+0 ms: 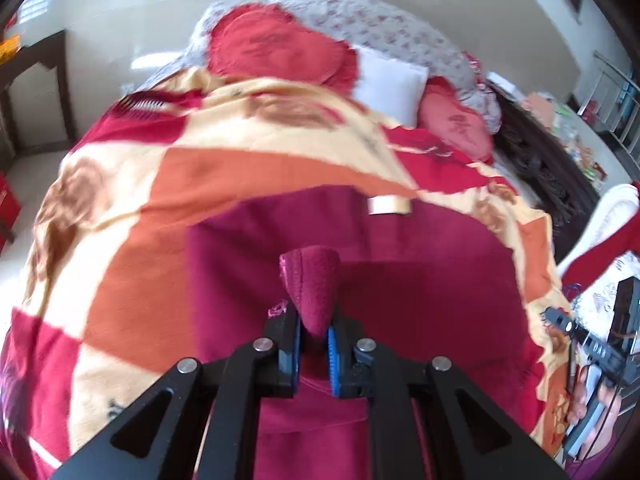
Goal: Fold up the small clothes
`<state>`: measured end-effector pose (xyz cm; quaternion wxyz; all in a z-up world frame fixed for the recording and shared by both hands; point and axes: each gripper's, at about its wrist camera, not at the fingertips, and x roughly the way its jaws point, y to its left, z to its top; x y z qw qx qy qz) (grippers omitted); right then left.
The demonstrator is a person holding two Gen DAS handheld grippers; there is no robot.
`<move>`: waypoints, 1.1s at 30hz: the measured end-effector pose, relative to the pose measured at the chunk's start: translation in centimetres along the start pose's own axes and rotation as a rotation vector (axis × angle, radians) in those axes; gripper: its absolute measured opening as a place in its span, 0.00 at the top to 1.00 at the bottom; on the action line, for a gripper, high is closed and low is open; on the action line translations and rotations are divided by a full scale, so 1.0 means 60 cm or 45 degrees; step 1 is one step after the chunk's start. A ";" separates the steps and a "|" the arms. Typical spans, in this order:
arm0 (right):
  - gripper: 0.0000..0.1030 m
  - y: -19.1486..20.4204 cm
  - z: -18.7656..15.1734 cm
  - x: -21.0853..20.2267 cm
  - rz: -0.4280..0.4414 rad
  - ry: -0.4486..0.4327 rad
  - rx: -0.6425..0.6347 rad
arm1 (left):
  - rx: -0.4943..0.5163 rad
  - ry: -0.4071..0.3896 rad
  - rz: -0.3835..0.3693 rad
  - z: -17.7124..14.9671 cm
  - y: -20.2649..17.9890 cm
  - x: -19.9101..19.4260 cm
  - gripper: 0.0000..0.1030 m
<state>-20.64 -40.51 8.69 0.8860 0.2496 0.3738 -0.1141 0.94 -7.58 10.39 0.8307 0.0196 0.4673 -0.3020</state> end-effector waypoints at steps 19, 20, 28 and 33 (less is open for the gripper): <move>0.98 -0.046 0.036 0.136 -0.187 0.106 0.056 | -0.133 0.026 0.184 -0.003 0.066 0.008 0.50; 0.91 -0.049 0.036 0.130 -0.186 0.096 0.086 | -0.143 0.019 0.165 -0.006 0.069 0.001 0.50; 0.87 0.018 0.019 0.039 -0.130 -0.030 -0.096 | -0.042 -0.024 0.074 -0.028 0.035 -0.028 0.42; 0.87 0.044 -0.007 0.062 -0.138 0.040 -0.204 | -0.023 0.030 0.114 -0.029 0.004 0.017 0.42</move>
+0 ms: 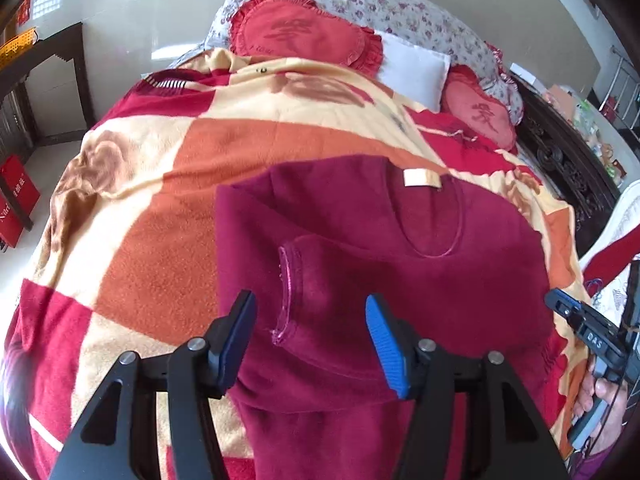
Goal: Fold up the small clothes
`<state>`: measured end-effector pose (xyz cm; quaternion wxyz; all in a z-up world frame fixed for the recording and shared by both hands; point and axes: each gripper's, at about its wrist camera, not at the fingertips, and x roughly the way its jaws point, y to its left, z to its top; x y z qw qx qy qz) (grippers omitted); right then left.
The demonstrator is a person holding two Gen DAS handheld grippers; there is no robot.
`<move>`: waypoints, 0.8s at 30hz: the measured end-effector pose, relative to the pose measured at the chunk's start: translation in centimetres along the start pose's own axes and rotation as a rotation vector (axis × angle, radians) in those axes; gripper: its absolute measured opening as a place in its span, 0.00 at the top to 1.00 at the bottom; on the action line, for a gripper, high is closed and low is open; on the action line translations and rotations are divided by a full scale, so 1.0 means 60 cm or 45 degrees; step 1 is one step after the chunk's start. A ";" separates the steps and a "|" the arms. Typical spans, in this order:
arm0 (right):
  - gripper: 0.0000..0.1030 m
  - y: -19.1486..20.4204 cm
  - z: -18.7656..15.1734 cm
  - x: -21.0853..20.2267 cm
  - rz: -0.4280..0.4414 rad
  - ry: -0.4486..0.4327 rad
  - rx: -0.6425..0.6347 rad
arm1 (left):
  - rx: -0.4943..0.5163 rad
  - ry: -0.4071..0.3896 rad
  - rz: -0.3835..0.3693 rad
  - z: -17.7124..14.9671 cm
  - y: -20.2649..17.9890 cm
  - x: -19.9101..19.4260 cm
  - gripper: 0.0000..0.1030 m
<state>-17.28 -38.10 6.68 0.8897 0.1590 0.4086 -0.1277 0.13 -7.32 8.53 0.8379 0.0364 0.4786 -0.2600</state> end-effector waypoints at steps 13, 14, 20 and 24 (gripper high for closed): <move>0.97 -0.065 -0.019 -0.013 -0.102 0.028 0.137 | -0.064 0.066 0.164 -0.015 0.048 0.023 0.37; 0.97 -0.063 -0.021 -0.022 -0.095 0.019 0.130 | -0.054 0.058 0.158 -0.020 0.045 0.014 0.37; 0.93 -0.033 -0.053 0.019 -0.124 0.186 -0.030 | 0.007 0.093 0.161 -0.043 0.028 -0.003 0.37; 0.90 -0.052 -0.055 -0.005 -0.077 0.151 0.093 | 0.056 0.077 0.179 -0.065 0.031 -0.040 0.37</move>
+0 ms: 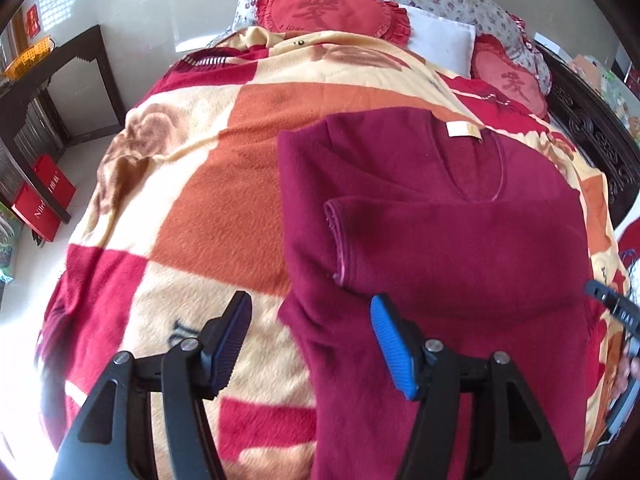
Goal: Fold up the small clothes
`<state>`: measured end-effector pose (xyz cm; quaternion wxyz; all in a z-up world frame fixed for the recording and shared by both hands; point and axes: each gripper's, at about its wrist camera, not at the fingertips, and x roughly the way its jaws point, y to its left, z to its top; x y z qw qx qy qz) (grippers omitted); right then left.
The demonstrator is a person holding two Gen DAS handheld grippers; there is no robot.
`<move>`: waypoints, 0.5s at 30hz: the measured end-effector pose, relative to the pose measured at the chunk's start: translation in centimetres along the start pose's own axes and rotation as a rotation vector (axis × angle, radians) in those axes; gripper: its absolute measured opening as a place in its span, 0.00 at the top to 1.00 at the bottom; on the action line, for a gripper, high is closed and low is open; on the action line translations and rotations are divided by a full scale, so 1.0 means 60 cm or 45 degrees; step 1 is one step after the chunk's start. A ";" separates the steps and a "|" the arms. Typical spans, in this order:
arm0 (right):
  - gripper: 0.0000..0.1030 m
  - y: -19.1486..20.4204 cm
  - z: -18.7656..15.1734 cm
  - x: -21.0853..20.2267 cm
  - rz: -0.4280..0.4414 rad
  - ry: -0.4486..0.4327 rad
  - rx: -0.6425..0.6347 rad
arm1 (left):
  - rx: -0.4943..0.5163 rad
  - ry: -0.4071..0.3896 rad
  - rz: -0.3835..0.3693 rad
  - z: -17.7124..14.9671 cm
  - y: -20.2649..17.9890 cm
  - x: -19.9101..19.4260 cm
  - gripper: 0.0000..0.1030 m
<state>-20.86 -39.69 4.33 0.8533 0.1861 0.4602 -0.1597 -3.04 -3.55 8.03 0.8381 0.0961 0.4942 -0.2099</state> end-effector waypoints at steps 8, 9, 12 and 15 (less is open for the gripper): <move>0.83 -0.009 -0.036 -0.054 0.088 0.002 0.045 | -0.003 -0.018 0.004 -0.043 0.018 -0.047 0.35; 0.83 -0.008 -0.043 -0.057 0.100 0.007 0.052 | -0.005 -0.019 0.001 -0.050 0.018 -0.051 0.35; 0.82 0.001 -0.069 -0.068 0.126 0.025 0.036 | -0.013 -0.007 -0.019 -0.073 0.019 -0.058 0.34; 0.82 0.006 -0.090 -0.074 0.147 0.047 0.017 | 0.004 0.020 -0.040 -0.098 0.013 -0.059 0.34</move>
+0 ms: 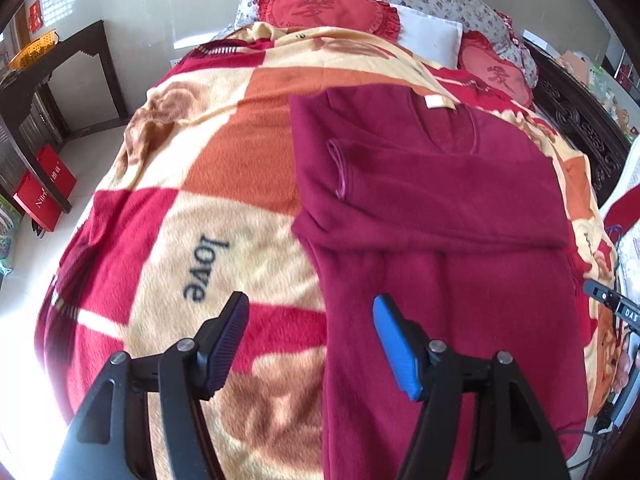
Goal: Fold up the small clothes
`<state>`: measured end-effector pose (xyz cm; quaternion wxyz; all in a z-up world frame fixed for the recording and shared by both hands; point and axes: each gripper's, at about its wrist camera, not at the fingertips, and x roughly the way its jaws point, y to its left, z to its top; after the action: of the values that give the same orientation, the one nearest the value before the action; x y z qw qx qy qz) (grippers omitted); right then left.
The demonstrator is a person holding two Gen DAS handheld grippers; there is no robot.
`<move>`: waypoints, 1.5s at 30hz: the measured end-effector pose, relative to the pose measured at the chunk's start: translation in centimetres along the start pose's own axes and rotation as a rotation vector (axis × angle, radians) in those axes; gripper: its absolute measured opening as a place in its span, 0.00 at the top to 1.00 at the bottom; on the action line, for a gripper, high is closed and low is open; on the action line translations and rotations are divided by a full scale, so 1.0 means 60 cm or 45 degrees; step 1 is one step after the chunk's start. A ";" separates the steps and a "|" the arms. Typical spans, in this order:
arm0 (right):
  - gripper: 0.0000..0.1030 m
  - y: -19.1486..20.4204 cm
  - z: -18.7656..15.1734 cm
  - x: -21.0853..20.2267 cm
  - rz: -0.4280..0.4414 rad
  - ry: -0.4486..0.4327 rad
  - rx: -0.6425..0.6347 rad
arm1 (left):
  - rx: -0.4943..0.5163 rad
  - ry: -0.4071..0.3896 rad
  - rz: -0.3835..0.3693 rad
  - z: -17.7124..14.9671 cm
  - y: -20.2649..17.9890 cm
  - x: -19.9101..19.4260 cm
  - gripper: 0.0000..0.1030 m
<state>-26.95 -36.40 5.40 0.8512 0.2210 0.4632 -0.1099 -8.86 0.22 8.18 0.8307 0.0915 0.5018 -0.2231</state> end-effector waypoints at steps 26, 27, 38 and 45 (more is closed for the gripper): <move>1.00 -0.011 -0.006 0.001 -0.023 -0.088 0.086 | -0.031 -0.007 0.003 -0.108 0.006 -0.050 0.29; 0.97 -0.009 -0.011 -0.011 -0.022 -0.087 0.065 | -0.023 -0.015 0.008 -0.110 0.004 -0.053 0.29; 0.84 0.006 -0.113 -0.096 0.003 -0.001 -0.083 | 0.027 -0.042 -0.016 -0.136 -0.022 -0.082 0.29; 0.79 0.003 -0.185 -0.112 0.030 0.053 -0.086 | 0.012 -0.006 -0.101 -0.171 -0.023 -0.097 0.29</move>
<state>-38.78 -31.07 5.82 0.8495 0.1998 0.4817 -0.0795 -19.93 4.47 8.45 0.8218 0.0749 0.5021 -0.2585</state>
